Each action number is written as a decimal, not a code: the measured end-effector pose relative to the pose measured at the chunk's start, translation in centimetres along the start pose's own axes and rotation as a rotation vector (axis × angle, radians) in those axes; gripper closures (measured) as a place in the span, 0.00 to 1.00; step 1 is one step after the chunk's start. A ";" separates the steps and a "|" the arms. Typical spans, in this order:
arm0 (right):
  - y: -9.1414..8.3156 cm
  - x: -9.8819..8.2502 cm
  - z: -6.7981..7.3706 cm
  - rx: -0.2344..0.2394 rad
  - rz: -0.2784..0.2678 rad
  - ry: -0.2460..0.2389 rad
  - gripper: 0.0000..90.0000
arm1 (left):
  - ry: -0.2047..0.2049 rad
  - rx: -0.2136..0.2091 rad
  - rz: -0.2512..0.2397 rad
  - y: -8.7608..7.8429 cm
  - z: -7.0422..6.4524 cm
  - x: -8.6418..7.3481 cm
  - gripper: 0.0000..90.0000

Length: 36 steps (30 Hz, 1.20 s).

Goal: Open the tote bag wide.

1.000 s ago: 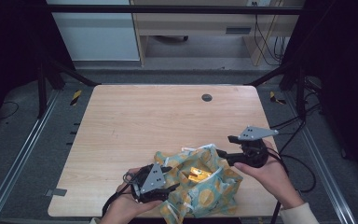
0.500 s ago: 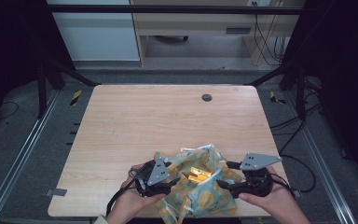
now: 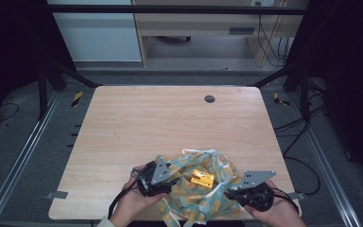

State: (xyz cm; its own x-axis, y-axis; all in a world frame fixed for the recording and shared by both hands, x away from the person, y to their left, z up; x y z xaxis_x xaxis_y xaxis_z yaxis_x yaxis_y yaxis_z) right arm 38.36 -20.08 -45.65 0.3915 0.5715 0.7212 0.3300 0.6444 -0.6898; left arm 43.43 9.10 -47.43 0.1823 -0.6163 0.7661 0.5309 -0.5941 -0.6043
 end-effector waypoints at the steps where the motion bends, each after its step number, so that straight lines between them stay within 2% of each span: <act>1: 0.1 -0.2 -0.1 -0.003 0.007 0.005 1.00 | 0.002 0.003 0.010 0.2 0.0 -0.2 0.49; 7: 1.3 -2.0 -1.4 -0.018 0.057 0.046 1.00 | 0.001 -0.007 0.097 1.9 0.2 -2.0 0.51; 11: 1.9 -2.8 -1.9 -0.021 0.063 0.067 1.00 | 0.002 0.000 0.119 2.4 0.5 -2.5 0.57; 14: 2.2 -3.2 -2.1 -0.023 0.059 0.075 1.00 | 0.009 -0.011 0.132 2.5 0.7 -2.7 0.67; 21: 2.4 -3.7 -2.6 -0.035 0.055 0.094 1.00 | 0.024 -0.005 0.161 3.0 1.5 -3.3 0.89; 22: 2.4 -3.7 -2.7 -0.038 0.056 0.090 1.00 | 0.026 -0.002 0.165 3.0 1.6 -3.3 0.92; 24: 2.4 -3.7 -2.7 -0.047 0.061 0.088 1.00 | 0.039 0.034 0.180 3.0 2.0 -3.4 0.96; 25: 2.4 -3.8 -2.8 -0.049 0.065 0.084 1.00 | 0.040 0.032 0.187 3.0 2.1 -3.5 0.97; 26: 2.4 -3.9 -2.8 -0.053 0.068 0.088 1.00 | 0.024 0.037 0.176 3.0 2.2 -3.5 0.97; 30: 2.3 -4.2 -2.9 -0.062 0.065 0.090 1.00 | 0.032 0.047 0.186 2.7 2.3 -3.7 0.98; 32: 2.0 -4.2 -2.8 -0.059 0.046 0.091 0.96 | 0.019 0.039 0.165 2.5 2.2 -3.6 0.95; 33: 1.8 -4.1 -2.9 -0.059 0.031 0.082 0.91 | 0.000 0.044 0.137 2.2 2.3 -3.5 0.89; 34: 1.4 -3.9 -2.7 -0.056 0.007 0.086 0.82 | -0.021 0.037 0.112 2.0 2.3 -3.3 0.77; 35: 1.1 -3.8 -2.7 -0.059 -0.005 0.081 0.75 | -0.046 0.037 0.065 1.7 2.3 -2.9 0.70; 36: 0.6 -3.6 -2.6 -0.068 -0.024 0.078 0.66 | -0.055 0.044 0.042 1.5 2.3 -2.7 0.61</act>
State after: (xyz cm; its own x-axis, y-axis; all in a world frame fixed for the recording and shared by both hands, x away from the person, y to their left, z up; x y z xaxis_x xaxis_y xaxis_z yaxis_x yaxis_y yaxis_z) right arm 39.41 -23.06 -48.85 0.4480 0.5130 0.7322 0.3963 0.6202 -0.6770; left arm 45.64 11.08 -49.88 0.2497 -0.6098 0.7522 0.5574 -0.5447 -0.6266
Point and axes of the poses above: each handheld gripper's, and its own axes: y roughly forward along the jaws, x roughly out of its top, z roughly to its left, the point moved 3 cm from there along y, roughly forward along the jaws, and after that the axes turned 2 degrees about -z, right-handed, at the moved point
